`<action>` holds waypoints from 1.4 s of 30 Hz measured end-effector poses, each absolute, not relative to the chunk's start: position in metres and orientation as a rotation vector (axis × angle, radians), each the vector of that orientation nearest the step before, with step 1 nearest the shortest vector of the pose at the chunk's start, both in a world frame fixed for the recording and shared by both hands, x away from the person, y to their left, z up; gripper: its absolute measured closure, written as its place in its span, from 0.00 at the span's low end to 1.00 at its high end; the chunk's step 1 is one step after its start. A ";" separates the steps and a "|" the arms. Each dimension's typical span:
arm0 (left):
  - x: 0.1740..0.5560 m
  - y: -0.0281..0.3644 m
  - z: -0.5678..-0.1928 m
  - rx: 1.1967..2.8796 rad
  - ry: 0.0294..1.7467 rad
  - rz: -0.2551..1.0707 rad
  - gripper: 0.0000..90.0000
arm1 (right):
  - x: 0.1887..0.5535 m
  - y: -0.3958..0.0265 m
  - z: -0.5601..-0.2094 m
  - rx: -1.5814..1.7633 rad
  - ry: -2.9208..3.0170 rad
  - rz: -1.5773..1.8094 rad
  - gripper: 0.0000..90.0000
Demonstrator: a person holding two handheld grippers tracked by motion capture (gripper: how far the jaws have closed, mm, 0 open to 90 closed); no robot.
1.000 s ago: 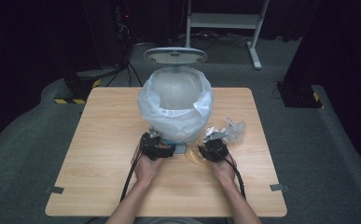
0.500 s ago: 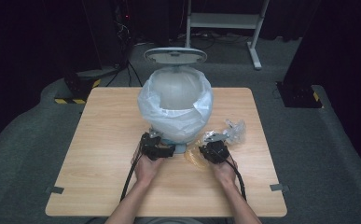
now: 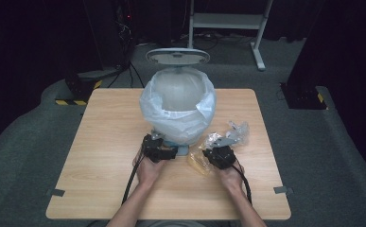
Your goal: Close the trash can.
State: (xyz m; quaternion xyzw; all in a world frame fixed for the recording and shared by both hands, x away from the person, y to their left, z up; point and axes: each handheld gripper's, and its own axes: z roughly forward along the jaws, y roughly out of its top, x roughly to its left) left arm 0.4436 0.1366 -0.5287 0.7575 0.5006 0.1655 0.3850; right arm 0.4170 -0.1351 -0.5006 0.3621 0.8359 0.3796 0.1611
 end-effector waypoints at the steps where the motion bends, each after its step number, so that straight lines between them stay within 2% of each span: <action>1: 0.444 0.137 -0.529 1.929 1.275 0.422 0.11 | 0.416 -0.136 -0.499 1.031 2.386 1.087 0.95; 18: 0.444 0.137 -0.529 1.926 1.276 0.420 0.11 | 0.384 -0.154 -0.474 0.985 2.378 1.182 0.96; 42: 0.443 0.137 -0.529 1.920 1.278 0.417 0.13 | 0.368 -0.172 -0.435 0.966 2.395 1.290 0.96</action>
